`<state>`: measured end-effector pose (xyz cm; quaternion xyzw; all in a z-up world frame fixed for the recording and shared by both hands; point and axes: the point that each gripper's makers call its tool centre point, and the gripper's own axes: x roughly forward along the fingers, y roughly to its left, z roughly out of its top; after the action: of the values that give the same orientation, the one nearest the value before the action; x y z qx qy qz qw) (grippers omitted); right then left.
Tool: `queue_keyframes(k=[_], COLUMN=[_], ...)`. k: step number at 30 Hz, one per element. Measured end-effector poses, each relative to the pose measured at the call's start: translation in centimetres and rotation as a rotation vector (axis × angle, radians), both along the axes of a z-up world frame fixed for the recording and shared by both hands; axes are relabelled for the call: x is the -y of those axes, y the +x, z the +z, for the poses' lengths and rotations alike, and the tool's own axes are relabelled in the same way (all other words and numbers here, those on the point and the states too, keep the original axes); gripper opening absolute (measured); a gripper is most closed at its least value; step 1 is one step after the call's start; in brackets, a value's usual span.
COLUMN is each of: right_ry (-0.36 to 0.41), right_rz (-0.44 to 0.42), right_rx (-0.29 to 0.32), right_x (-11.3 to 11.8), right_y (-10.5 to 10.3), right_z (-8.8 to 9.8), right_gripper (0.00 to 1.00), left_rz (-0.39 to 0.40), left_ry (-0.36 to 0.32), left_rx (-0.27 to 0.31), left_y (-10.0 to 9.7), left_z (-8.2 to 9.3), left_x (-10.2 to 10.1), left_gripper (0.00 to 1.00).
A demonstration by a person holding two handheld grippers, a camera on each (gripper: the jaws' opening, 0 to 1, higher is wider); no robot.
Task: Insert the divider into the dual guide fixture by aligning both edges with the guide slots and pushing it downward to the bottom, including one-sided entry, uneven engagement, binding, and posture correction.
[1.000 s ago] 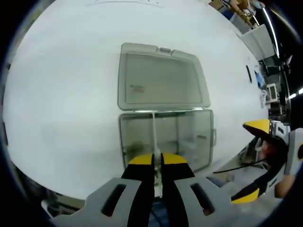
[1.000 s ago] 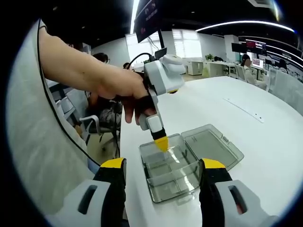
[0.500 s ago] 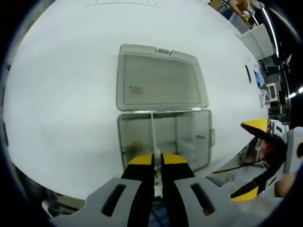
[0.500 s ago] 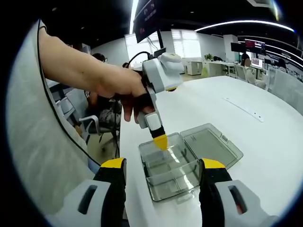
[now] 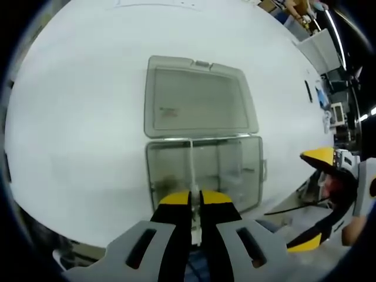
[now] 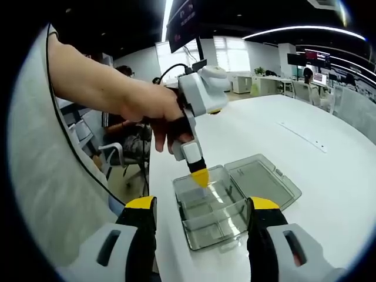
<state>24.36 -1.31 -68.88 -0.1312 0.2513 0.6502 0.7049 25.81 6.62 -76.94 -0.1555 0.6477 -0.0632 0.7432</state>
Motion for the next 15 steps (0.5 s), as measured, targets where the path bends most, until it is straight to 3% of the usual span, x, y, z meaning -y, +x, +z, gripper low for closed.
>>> queue_keyframes(k=[15], right_ry=[0.003], right_rz=[-0.015], right_rx=[0.004], right_x=[0.31], right_y=[0.36], right_z=[0.16], right_gripper=[0.59], left_rz=[-0.005], left_ry=[0.01], left_rx=[-0.024], left_y=[0.02], left_z=[0.01], left_x=[-0.12], left_gripper=[0.0])
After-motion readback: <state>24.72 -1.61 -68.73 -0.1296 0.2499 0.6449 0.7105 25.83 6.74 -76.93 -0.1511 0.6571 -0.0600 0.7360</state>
